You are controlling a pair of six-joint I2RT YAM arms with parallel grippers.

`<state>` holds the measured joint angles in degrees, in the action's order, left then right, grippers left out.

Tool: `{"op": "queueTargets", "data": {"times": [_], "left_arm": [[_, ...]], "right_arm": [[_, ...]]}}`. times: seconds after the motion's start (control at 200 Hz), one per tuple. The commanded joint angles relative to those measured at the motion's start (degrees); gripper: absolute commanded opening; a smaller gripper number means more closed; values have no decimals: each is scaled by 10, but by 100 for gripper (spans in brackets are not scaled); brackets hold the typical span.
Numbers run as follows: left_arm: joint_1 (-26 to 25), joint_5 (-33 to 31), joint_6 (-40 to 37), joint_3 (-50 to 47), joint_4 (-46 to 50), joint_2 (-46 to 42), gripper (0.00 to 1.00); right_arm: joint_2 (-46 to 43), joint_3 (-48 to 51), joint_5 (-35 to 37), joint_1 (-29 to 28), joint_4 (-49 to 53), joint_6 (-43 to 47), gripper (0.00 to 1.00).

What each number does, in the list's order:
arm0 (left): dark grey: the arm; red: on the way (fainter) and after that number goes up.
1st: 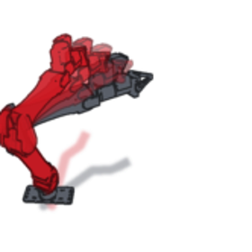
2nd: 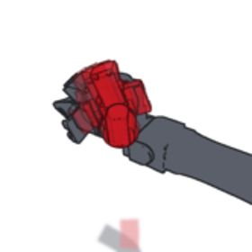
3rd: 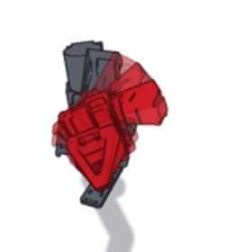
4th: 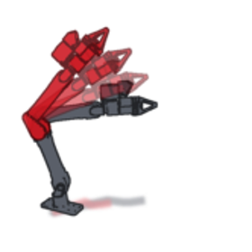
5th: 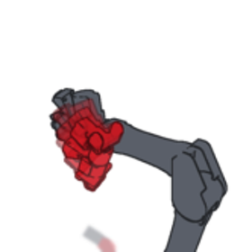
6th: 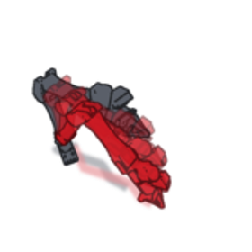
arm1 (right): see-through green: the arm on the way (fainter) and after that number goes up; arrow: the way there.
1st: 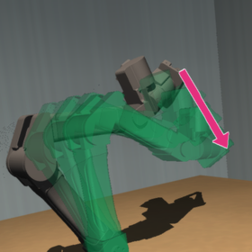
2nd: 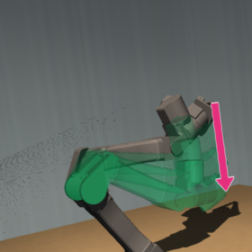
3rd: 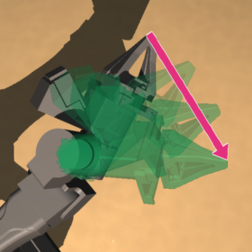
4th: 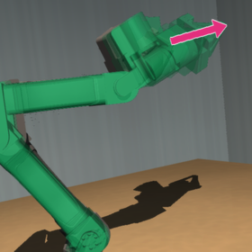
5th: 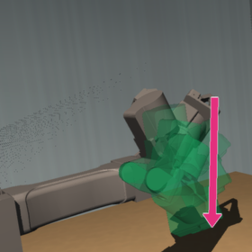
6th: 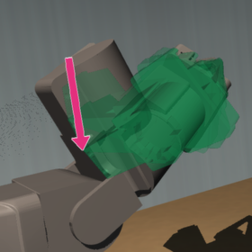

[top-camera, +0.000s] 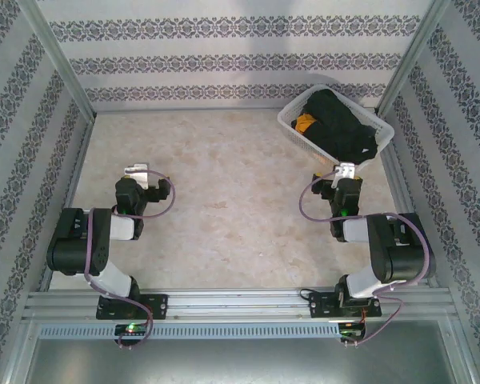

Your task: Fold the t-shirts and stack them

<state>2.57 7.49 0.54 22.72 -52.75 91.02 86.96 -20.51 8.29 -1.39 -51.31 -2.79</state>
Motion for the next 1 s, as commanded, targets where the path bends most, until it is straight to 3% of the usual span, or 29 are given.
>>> {"op": "queueTargets", "data": {"times": [0.0,0.505,0.644,0.734,0.794,0.859,0.884,0.929,0.959,0.994], "left_arm": [[-7,0,-9,-2,1,-3,100],[-7,-23,0,-2,1,-3,100],[-17,-117,18,-43,-43,-47,100],[-75,-234,-11,-31,65,-168,100],[-116,-259,-33,10,153,-236,100],[-151,-322,-8,78,236,-280,100],[-156,-355,46,116,299,-291,100],[-154,-370,175,198,478,-308,100],[-152,-370,246,240,566,-314,100],[-135,-328,293,246,552,-313,100]], "right_arm": [[-2,-6,4,-6,-21,-1,98],[-2,-5,5,-5,-22,0,98],[-55,26,53,-35,-29,25,98],[-142,25,142,-92,15,67,98],[-219,-19,183,-119,79,67,98],[-283,-133,212,-127,287,-19,98],[-295,-186,185,-116,395,-74,98],[-300,-284,73,-84,557,-152,98],[-292,-304,49,-64,577,-227,98],[-280,-296,-16,-28,541,-296,98]]}}
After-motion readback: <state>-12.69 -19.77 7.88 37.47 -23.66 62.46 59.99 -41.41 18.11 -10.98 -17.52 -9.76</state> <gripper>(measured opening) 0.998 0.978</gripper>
